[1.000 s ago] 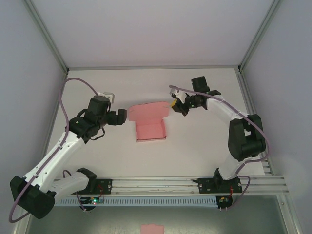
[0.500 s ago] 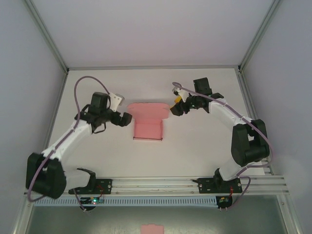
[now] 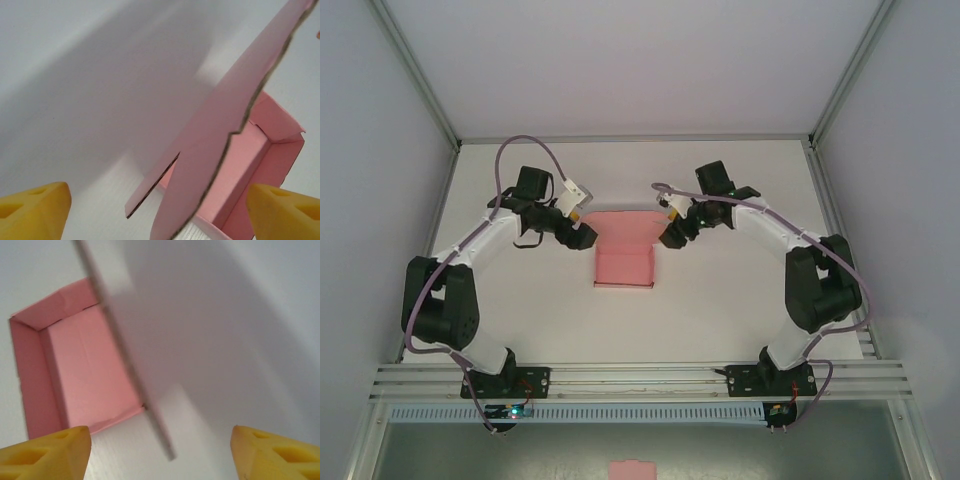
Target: Assemble paper box
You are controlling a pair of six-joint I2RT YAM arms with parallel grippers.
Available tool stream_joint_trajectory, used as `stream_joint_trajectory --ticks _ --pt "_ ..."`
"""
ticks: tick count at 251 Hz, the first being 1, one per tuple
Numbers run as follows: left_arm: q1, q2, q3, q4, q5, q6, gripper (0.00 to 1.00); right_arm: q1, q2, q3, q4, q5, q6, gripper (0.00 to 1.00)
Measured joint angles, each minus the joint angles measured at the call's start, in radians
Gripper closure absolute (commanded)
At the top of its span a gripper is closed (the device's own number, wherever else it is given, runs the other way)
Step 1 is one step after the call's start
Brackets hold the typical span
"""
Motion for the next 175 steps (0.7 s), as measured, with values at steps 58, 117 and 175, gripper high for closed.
stream_joint_trajectory --ticks 58,117,175 --pt "-0.016 0.08 0.037 -0.022 -0.005 0.007 0.37 0.011 0.04 0.034 0.01 0.002 0.0 0.47" --pt "-0.027 0.08 0.037 -0.021 -0.023 -0.023 0.73 0.044 0.048 0.034 0.018 -0.011 0.021 0.79" --pt "-0.057 0.08 0.037 0.003 -0.085 -0.065 0.9 0.057 0.044 0.023 0.054 0.023 0.092 0.93"
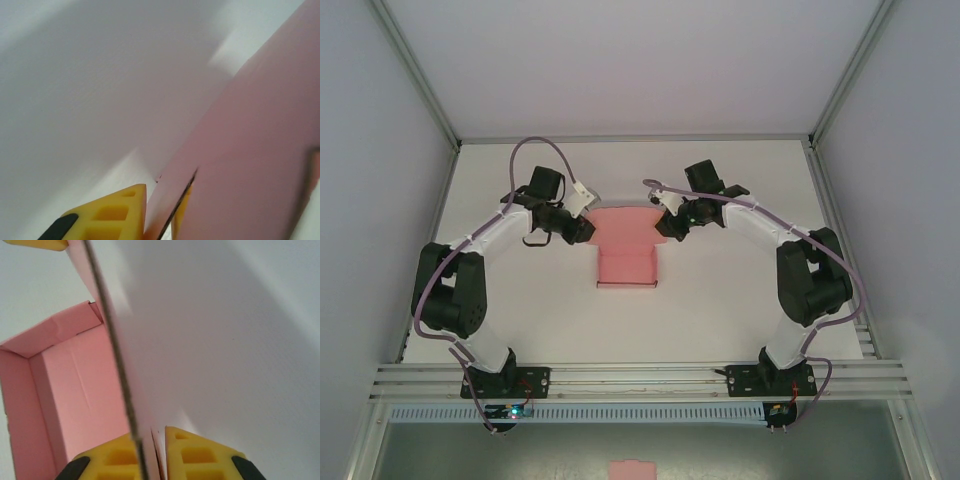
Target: Assemble paper box
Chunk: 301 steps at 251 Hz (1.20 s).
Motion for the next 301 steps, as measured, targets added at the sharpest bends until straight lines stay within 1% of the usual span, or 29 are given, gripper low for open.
stream_joint_trajectory --ticks 24,39,63,102,155,183,206,234,262,301 --pt "-0.028 -0.002 0.002 0.021 -0.062 -0.035 0.96 0.021 -0.018 -0.01 0.021 0.062 0.059 0.96" --pt "-0.051 -0.003 0.004 0.032 -0.111 -0.066 0.96 0.038 -0.036 -0.015 0.02 0.102 0.094 0.97" --pt "-0.08 -0.004 0.012 0.051 -0.19 -0.12 1.0 0.071 -0.066 -0.022 0.02 0.183 0.143 0.98" --pt "-0.127 -0.012 0.016 0.09 -0.315 -0.226 1.0 0.129 -0.101 -0.025 0.027 0.349 0.256 0.97" --pt "-0.195 -0.064 0.016 0.142 -0.409 -0.396 1.0 0.173 -0.105 -0.025 0.138 0.684 0.568 0.96" --pt "-0.237 -0.067 0.016 0.17 -0.461 -0.457 1.0 0.187 -0.094 -0.027 0.184 0.809 0.717 0.95" --pt "-0.257 -0.066 0.016 0.19 -0.523 -0.527 1.0 0.201 -0.089 -0.055 0.256 0.859 0.808 0.96" --pt "-0.262 -0.05 0.016 0.228 -0.581 -0.621 1.0 0.224 -0.071 -0.08 0.332 0.891 0.871 0.97" --pt "-0.264 -0.015 0.008 0.297 -0.618 -0.702 1.0 0.243 -0.053 -0.117 0.425 0.936 0.888 0.98" --pt "-0.278 0.047 -0.007 0.394 -0.661 -0.761 1.0 0.255 -0.047 -0.232 0.59 0.975 0.886 0.98"
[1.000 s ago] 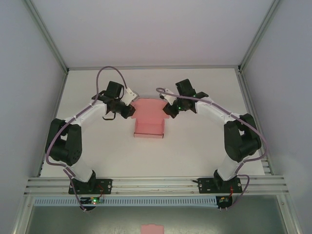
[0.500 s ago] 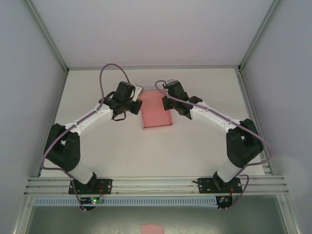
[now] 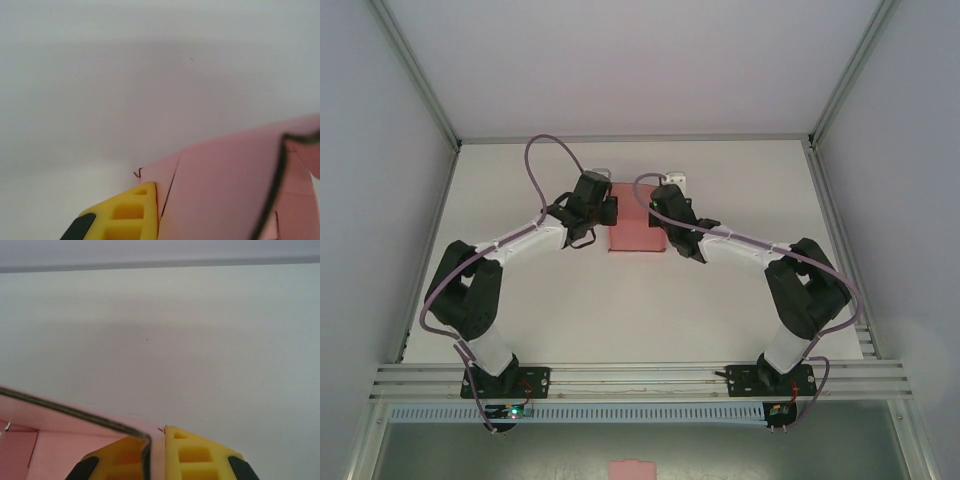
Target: Assemble paper box
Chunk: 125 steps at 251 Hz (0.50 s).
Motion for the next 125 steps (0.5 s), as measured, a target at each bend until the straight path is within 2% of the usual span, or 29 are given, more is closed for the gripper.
stream_joint_trajectory --ticks 23,76,110,125 --pt "-0.014 0.018 -0.064 0.109 -0.012 -0.017 1.0 0.001 0.007 -0.09 0.126 -0.001 -0.002 0.98" --pt "-0.055 0.018 -0.314 0.539 -0.058 -0.009 0.98 0.015 0.008 -0.242 0.383 0.02 -0.028 0.98" --pt "-0.056 -0.004 -0.411 0.666 -0.046 0.007 0.95 0.052 0.008 -0.324 0.516 0.05 -0.068 0.98" --pt "-0.06 -0.017 -0.444 0.702 -0.039 0.013 0.9 0.072 0.008 -0.374 0.597 0.067 -0.103 1.0"
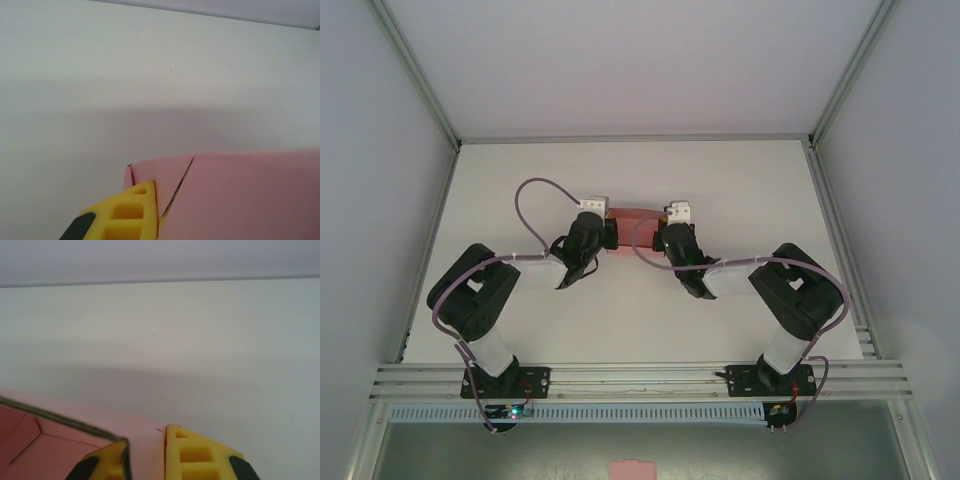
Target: Assemble paper box
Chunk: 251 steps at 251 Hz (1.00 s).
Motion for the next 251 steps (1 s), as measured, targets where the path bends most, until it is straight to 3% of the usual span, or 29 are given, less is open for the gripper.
stream_joint_trajectory --ticks 35,56,82,108,156,184,222,251 --pt "-0.019 -0.033 -0.071 0.031 0.024 -0.001 0.86 0.041 0.005 -0.095 0.159 0.046 -0.088 1.0" --pt "-0.028 -0.059 -0.103 0.019 0.042 -0.006 0.74 0.056 0.02 -0.127 0.237 0.064 -0.136 1.0" --pt "-0.035 -0.101 -0.14 -0.049 0.058 -0.022 0.44 0.085 0.034 -0.14 0.285 0.083 -0.18 1.0" --pt "-0.037 -0.174 -0.16 -0.146 0.065 -0.042 0.44 0.106 0.042 -0.145 0.306 0.092 -0.207 1.0" --pt "-0.037 -0.335 -0.183 -0.29 0.052 -0.075 0.13 0.122 0.073 -0.151 0.36 0.095 -0.232 1.0" --pt "-0.037 -0.459 -0.185 -0.407 0.055 -0.093 0.0 0.132 0.076 -0.167 0.386 0.103 -0.253 1.0" --pt "-0.038 -0.65 -0.151 -0.585 0.091 -0.117 0.0 0.134 0.076 -0.175 0.399 0.097 -0.278 1.0" --pt "-0.037 -0.717 -0.045 -0.741 0.027 -0.192 0.0 0.137 0.082 -0.178 0.414 0.092 -0.299 1.0"
